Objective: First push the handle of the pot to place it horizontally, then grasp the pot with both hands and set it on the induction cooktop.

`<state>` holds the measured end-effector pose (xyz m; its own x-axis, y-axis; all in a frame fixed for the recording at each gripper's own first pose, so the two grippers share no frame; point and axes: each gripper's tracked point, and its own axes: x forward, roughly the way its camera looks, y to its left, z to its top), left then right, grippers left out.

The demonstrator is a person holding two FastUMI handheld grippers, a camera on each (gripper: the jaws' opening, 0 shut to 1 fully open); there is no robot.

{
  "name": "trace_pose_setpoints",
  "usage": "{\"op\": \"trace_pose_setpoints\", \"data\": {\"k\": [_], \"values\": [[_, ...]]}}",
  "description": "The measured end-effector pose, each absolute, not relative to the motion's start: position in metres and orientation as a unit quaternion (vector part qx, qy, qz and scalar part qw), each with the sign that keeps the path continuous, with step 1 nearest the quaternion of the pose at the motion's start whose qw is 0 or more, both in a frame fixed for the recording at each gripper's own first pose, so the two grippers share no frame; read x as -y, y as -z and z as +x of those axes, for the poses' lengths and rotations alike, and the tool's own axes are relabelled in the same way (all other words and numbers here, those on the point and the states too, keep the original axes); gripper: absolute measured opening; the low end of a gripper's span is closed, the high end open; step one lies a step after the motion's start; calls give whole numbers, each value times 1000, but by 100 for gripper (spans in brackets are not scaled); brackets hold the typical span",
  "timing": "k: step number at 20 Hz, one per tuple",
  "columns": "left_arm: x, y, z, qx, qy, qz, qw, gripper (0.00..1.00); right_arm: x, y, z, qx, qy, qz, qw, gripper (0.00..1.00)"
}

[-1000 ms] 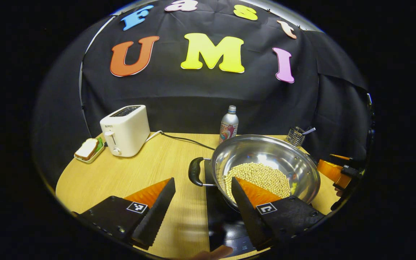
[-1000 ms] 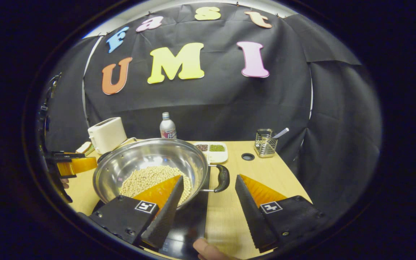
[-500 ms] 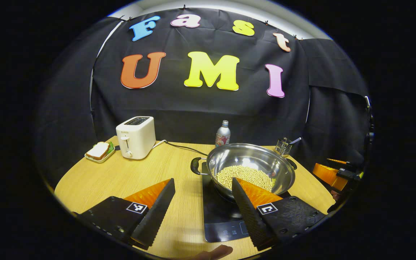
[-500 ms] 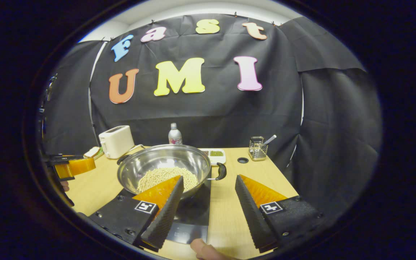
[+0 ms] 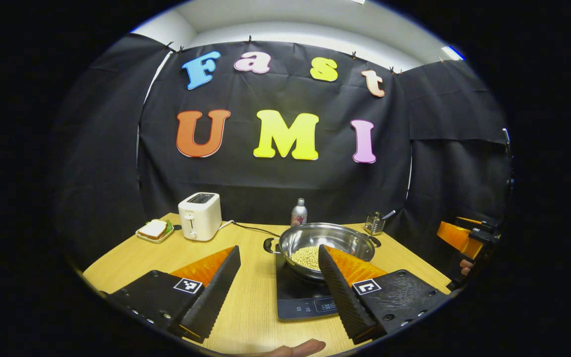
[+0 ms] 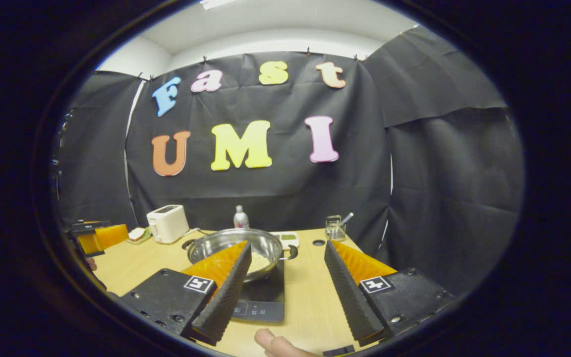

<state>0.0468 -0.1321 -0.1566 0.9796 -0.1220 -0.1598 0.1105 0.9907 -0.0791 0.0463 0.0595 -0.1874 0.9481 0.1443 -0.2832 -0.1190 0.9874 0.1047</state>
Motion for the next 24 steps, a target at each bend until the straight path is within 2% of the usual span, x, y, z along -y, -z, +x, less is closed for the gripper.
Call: {"op": "trace_pose_setpoints", "data": {"k": [4,6,8,14,18,24], "values": [[125,116,9,-38,42,-15,998,94,-46,134,10,-95,-60,40,993,92],[110,97,-11,-20,6,-2,1000,94,-33,113,-6,-79,-45,37,995,94],[98,80,-26,-3,-21,9,1000,93,-22,94,-21,-64,-26,38,997,91],[104,70,-64,-2,5,-20,1000,93,-11,79,-59,-55,-28,40,997,94],[116,70,-81,1,30,-30,999,94,-10,75,-76,-47,-36,37,998,92],[107,60,-79,21,32,-28,999,94,-15,73,-87,-39,-49,28,998,92]]}}
